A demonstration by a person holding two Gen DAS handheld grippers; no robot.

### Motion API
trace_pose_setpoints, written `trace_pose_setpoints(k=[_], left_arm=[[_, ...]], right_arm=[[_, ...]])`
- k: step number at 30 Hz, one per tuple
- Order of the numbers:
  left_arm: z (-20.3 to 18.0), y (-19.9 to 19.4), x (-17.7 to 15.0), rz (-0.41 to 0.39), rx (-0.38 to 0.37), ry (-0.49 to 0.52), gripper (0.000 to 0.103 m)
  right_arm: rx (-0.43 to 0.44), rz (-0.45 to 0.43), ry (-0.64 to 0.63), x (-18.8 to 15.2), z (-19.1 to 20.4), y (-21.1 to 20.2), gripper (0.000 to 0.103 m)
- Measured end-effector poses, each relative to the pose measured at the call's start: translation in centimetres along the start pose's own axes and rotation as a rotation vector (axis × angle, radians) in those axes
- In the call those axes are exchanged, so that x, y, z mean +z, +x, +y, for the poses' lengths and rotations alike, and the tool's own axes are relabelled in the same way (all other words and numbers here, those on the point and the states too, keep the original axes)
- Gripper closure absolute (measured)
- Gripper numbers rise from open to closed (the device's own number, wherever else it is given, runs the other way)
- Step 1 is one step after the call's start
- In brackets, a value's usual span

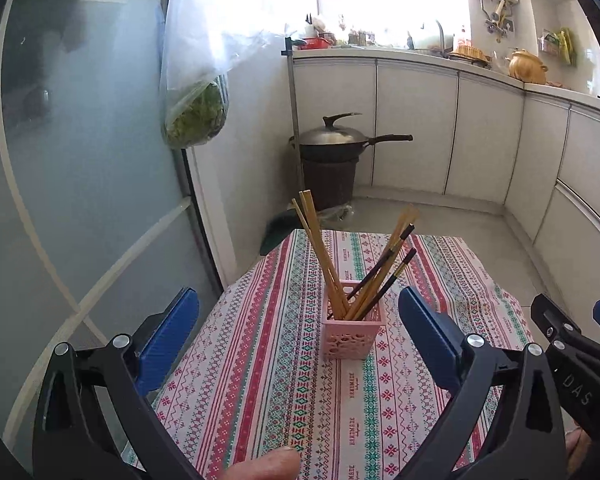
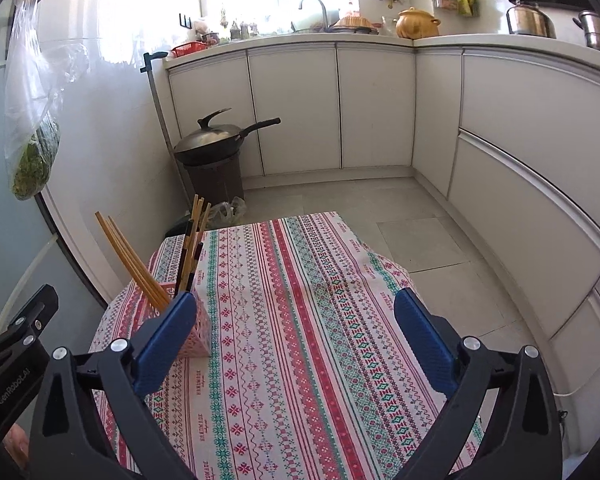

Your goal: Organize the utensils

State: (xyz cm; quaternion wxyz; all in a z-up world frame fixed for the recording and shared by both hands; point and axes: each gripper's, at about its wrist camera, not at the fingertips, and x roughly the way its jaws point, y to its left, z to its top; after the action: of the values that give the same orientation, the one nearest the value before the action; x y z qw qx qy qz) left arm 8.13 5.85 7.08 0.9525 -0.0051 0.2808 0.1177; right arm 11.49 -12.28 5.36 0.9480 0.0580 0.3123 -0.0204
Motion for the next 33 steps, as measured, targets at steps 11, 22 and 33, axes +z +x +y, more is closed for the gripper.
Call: trace_pose_setpoints(k=[11,22,33], left_arm=[[-0.2,0.8,-1.1,0.069,-0.062,-0.003,0.007],[-0.7,0.9,-1.4,0.082,-0.043,0.015,0.007],[-0.9,1.2,-1.8,0.087,-0.034,0.027,0.007]], right_arm=[[-0.037,0.056,-0.002,-1.4,-1.2,0.3,0.007],[-0.027,0.082,-0.001,-1.5,-1.2,0.8,0.007],[-0.017,0.097,0.004,-1.5,-1.2,0.9,0.007]])
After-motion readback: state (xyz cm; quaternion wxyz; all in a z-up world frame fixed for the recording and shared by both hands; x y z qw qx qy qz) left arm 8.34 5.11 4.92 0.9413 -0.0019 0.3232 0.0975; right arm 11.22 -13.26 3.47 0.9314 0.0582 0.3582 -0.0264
